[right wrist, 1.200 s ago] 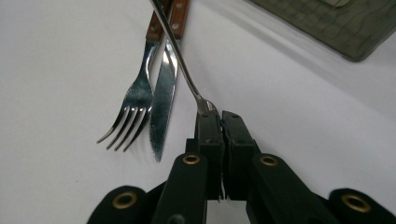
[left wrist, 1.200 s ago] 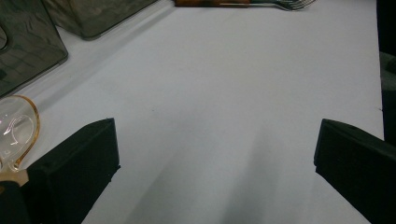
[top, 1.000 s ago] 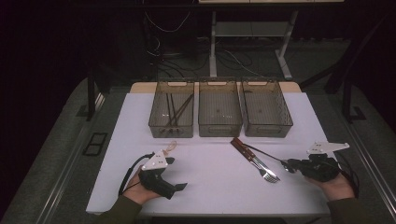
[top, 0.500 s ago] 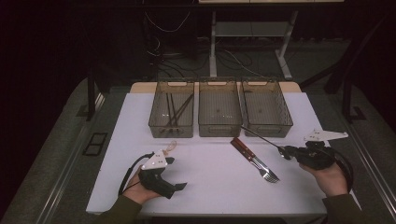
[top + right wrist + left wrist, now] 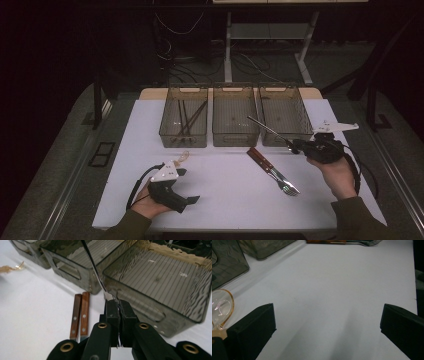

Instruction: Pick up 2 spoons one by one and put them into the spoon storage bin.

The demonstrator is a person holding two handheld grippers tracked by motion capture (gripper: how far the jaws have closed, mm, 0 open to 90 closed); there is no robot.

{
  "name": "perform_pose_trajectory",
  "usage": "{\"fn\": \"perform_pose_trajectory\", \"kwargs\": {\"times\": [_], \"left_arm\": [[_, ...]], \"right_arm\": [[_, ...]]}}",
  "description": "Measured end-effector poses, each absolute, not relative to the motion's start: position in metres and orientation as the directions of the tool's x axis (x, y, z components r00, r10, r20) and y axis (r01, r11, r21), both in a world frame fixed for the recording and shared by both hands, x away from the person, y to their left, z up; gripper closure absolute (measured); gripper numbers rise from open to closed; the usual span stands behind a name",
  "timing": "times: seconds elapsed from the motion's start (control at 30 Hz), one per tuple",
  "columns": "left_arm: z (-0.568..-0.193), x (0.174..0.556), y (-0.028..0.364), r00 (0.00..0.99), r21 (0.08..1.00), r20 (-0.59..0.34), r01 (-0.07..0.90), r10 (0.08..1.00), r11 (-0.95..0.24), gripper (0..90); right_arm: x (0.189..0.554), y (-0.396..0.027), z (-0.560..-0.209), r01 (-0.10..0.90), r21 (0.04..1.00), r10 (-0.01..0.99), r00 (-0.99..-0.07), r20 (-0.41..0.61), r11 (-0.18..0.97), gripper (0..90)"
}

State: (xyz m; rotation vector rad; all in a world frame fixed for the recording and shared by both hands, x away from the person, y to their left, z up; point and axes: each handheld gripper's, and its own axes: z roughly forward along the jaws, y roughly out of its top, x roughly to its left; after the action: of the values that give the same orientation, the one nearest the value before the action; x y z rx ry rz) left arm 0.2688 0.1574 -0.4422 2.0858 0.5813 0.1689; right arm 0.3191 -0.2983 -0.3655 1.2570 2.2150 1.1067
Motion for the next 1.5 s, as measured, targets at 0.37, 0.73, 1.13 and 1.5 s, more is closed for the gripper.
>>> {"fn": "perform_pose_trajectory", "kwargs": {"times": [0.37, 0.73, 1.13, 1.5], "left_arm": [[-0.442, 0.268, 0.157, 0.877, 0.826, -0.109, 0.342, 0.469, -0.448, 0.0], [-0.442, 0.267, 0.157, 0.877, 0.83, -0.111, 0.341, 0.468, -0.441, 0.0], [-0.442, 0.267, 0.156, 0.877, 0.832, -0.118, 0.343, 0.465, -0.436, 0.0], [-0.441, 0.267, 0.156, 0.88, 0.833, -0.117, 0.34, 0.461, -0.437, 0.0]], "right_arm": [[0.339, -0.27, -0.36, 0.553, 0.783, 0.85, -0.524, 0.058, 0.287, 87.8], [0.367, -0.236, -0.347, 0.547, 0.791, 0.862, -0.505, 0.051, 0.273, 87.8], [0.405, -0.205, -0.351, 0.574, 0.768, 0.871, -0.489, 0.044, 0.284, 87.7], [0.424, -0.185, -0.372, 0.621, 0.716, 0.88, -0.475, 0.021, 0.319, 87.7]]}}
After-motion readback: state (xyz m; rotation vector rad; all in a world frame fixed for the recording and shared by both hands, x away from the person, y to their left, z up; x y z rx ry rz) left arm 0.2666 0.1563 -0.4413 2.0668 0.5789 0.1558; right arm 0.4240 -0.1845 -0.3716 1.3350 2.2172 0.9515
